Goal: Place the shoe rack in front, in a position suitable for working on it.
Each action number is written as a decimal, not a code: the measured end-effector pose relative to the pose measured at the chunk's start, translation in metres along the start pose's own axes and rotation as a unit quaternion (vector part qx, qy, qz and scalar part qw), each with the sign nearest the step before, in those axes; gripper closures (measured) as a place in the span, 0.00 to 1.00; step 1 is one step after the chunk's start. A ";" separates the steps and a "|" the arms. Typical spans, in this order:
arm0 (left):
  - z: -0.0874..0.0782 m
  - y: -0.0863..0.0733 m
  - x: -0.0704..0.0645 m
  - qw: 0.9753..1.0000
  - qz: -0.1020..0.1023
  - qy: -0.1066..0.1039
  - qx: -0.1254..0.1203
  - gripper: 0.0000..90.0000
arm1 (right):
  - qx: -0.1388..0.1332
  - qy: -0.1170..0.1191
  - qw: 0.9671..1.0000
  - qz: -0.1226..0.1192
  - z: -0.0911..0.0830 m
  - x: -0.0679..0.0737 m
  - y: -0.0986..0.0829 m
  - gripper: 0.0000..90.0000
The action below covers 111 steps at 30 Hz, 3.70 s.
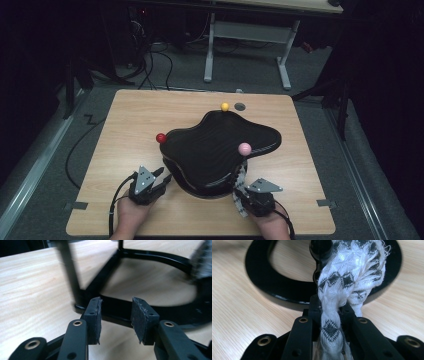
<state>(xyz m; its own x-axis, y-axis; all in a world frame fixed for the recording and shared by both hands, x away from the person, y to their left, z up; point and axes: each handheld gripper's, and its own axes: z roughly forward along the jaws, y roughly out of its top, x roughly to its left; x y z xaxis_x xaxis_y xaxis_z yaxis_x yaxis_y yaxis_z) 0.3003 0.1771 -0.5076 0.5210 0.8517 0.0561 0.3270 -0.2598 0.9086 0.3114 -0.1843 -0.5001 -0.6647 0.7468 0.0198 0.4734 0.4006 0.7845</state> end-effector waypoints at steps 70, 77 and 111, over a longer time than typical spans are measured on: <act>-0.034 0.024 -0.058 0.997 0.061 -0.021 -0.044 0.82 | -0.019 -0.052 0.977 -0.205 0.065 0.082 0.029 0.89; -0.022 0.028 -0.052 0.998 0.037 -0.030 -0.049 0.83 | -0.052 -0.080 0.975 -0.199 0.050 0.083 0.020 0.87; -0.033 0.039 -0.046 0.995 0.045 -0.068 -0.061 0.83 | -0.041 -0.055 0.995 -0.066 0.026 0.031 0.003 0.86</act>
<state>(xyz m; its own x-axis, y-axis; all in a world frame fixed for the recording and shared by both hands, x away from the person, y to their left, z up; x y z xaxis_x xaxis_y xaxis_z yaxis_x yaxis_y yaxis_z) 0.2632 0.1424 -0.4607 0.6484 0.7558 0.0914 0.1799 -0.2688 0.9463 0.3071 -0.1466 -0.5132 -0.6492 0.7455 -0.1508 0.3341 0.4576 0.8240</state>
